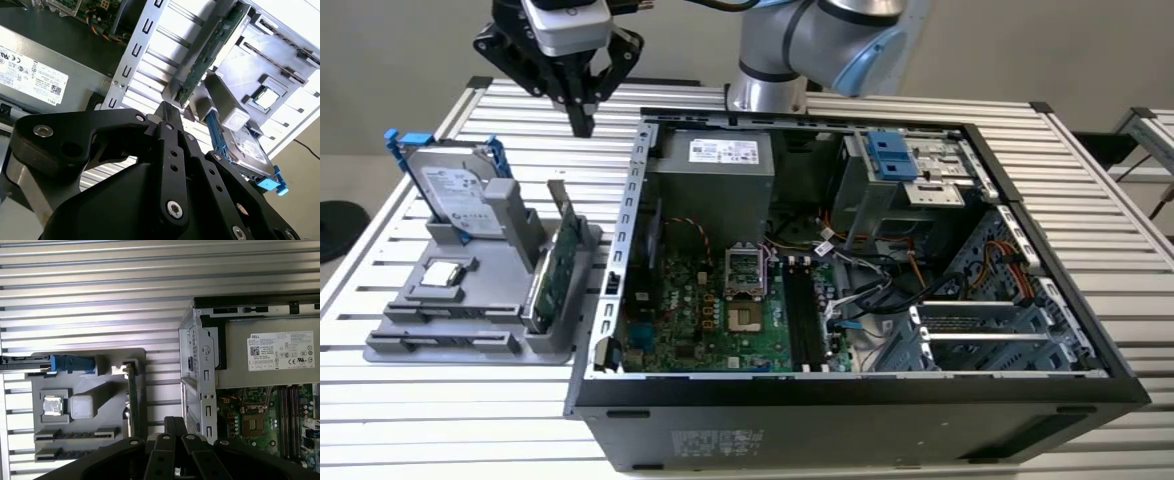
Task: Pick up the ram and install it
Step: 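Reach for the ram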
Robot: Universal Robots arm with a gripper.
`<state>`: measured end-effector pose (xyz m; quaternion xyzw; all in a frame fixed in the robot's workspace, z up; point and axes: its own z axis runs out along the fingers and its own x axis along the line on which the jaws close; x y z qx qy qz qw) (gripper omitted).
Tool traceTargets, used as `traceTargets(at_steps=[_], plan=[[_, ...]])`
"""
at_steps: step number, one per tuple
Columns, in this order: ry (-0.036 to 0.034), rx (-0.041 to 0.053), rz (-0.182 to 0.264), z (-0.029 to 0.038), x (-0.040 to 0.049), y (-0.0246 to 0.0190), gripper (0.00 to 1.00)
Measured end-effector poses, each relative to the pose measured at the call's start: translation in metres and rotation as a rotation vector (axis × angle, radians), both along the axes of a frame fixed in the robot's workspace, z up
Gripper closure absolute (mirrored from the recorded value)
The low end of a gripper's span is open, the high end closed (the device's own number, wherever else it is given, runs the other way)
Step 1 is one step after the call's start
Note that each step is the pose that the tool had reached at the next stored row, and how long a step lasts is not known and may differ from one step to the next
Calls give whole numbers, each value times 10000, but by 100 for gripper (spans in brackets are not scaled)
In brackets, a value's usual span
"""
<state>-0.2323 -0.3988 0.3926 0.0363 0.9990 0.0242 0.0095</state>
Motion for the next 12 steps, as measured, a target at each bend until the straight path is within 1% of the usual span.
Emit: traceTargets(at_steps=[12], plan=[[1, -1, 0, 1, -114, 0, 100]])
